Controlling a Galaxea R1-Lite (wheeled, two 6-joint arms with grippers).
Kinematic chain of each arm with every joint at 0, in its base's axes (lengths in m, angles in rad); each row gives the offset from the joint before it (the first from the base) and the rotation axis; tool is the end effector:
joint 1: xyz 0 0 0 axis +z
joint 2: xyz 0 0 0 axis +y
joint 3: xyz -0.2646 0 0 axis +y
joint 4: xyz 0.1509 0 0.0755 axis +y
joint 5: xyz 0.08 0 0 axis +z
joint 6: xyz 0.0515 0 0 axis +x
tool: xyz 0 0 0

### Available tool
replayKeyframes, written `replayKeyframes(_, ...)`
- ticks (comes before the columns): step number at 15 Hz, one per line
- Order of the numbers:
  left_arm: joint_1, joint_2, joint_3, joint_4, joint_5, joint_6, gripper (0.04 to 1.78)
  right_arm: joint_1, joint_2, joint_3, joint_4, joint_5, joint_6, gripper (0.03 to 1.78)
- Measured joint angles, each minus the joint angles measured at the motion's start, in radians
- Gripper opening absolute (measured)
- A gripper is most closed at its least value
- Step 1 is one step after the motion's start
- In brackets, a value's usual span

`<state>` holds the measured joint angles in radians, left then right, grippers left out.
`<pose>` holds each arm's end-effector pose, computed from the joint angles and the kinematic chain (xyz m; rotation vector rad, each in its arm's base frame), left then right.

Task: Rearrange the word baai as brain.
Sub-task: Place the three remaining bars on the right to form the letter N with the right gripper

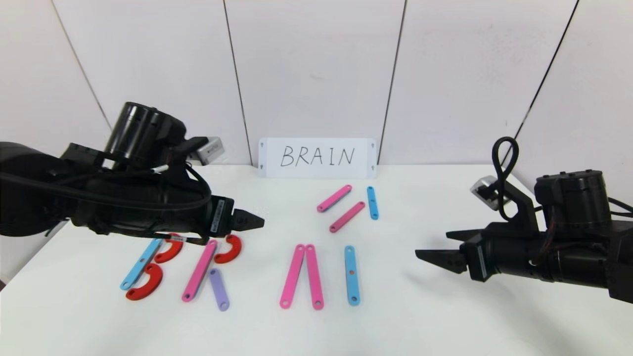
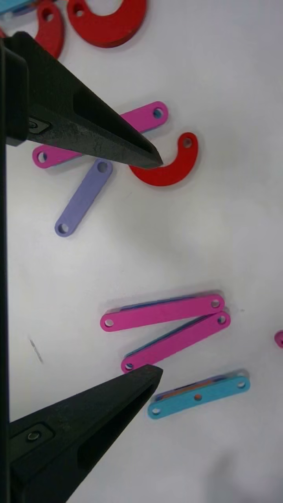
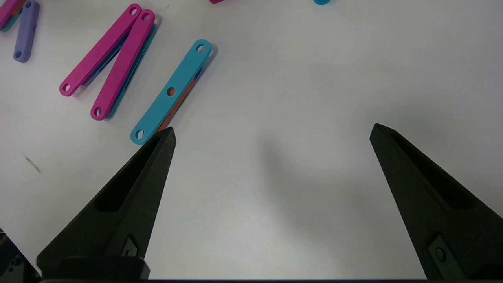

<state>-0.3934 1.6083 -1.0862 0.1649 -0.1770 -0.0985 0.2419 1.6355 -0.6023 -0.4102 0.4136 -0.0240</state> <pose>0.2546 -0.1155 0.1717 -0.0169 0.7180 -0.5127 0.2499 0.0830 0.0989 0.0320 0.6240 0.6413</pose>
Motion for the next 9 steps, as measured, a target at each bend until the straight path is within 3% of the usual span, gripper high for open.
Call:
replayKeyframes(3,0.092,-0.027,-0.020,0.001,-0.156,0.122,1.74,0.000,0.000,0.001,0.000,0.001,0.000,1.73)
replayKeyframes(9,0.284,-0.056,-0.115,0.001,-0.246,0.199,1.74,0.002,-0.005,-0.008,-0.001,-0.005,0.009,1.73)
